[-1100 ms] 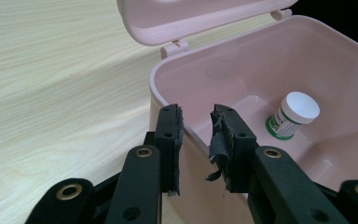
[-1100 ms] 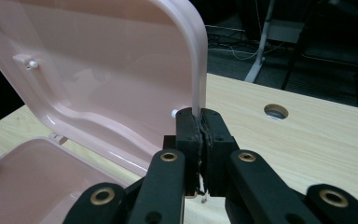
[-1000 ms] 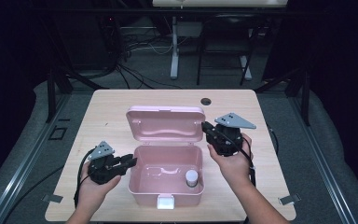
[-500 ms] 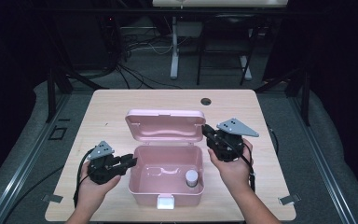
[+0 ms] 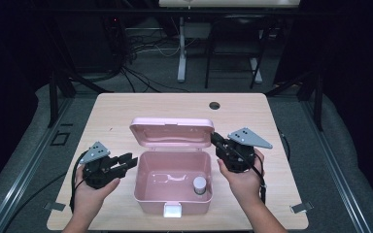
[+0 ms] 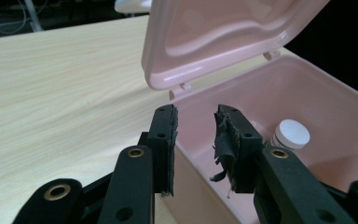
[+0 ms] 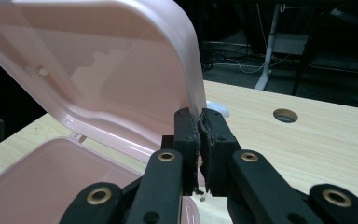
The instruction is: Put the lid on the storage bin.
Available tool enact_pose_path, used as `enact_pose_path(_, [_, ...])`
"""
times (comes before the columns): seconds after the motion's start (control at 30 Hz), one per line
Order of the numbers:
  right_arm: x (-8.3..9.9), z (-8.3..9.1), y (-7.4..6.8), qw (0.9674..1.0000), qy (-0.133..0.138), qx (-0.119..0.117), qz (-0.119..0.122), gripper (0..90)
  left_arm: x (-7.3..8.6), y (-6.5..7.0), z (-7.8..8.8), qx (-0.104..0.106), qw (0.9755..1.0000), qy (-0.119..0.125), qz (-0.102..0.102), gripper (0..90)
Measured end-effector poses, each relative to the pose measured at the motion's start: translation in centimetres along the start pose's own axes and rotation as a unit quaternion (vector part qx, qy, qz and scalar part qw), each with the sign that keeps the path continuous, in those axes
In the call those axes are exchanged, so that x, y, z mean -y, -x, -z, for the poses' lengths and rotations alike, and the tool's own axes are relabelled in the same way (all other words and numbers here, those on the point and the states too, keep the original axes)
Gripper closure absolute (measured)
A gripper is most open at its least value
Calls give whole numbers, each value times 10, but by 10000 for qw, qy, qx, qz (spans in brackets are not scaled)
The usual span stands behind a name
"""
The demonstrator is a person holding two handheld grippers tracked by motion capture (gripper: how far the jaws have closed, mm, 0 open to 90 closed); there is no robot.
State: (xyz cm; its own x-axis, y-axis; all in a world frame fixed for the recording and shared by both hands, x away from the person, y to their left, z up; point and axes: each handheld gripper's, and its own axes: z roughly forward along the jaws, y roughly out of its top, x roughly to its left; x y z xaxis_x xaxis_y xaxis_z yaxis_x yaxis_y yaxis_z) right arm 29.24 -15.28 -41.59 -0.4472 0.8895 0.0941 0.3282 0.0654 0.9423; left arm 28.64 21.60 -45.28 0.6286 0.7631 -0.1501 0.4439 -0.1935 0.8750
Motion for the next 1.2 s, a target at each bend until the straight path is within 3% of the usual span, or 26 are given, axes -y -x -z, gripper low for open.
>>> enact_pose_path(0.37, [3, 3, -1, 10000, 25, -43, -65, 851, -21, 5, 12, -81, 9995, 292, -103, 649])
enact_pose_path(0.57, [3, 4, -2, 10000, 53, -32, -62, 849, -35, 8, 20, -254, 9984, 473, -171, 644])
enact_pose_path(0.83, [8, 6, -1, 9998, 102, -102, -135, 842, -55, 11, 25, -363, 9973, 555, -321, 666])
enact_pose_path(1.2, [10, 6, -1, 9997, 130, -132, -150, 836, -72, 13, 18, -456, 9962, 551, -494, 692])
